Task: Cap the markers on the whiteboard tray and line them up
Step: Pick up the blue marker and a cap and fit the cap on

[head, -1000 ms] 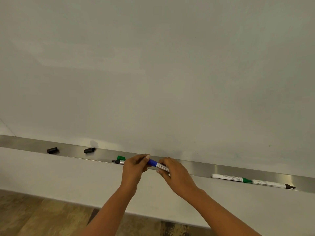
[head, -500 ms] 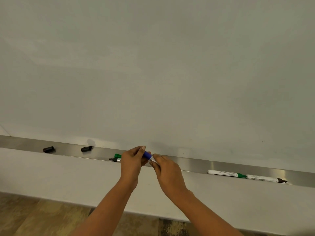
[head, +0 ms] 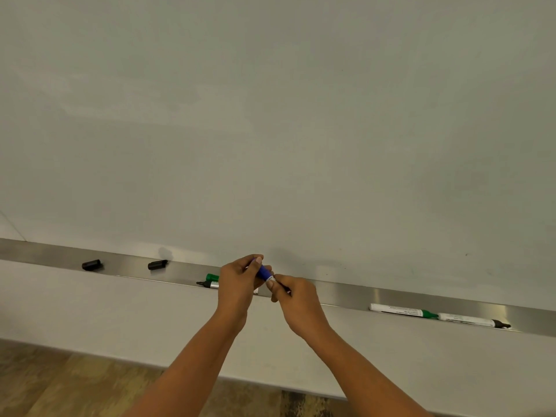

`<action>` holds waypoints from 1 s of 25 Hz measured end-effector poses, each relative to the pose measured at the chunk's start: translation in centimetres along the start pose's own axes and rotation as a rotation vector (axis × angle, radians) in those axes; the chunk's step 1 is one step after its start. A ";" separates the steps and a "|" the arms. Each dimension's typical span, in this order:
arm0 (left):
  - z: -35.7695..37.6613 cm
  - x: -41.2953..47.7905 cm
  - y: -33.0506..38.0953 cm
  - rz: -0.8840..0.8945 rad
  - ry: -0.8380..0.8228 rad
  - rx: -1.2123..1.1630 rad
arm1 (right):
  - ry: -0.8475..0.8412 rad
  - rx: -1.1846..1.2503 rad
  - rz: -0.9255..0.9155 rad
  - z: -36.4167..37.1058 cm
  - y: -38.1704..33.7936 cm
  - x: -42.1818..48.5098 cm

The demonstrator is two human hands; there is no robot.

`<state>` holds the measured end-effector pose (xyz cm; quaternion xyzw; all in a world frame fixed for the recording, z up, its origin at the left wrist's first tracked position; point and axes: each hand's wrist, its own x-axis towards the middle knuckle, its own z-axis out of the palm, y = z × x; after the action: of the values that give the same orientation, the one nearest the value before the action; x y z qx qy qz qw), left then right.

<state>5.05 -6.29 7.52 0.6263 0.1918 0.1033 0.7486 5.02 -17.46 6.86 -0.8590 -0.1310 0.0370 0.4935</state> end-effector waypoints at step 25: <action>-7.0 1.7 -5.7 0.214 0.039 0.856 | -0.219 -0.608 -0.144 0.1 7.3 3.7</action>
<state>3.20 -0.41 0.72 0.8942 0.1656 0.1034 0.4029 9.99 -19.93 0.77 -0.9465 -0.2486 0.0534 0.1987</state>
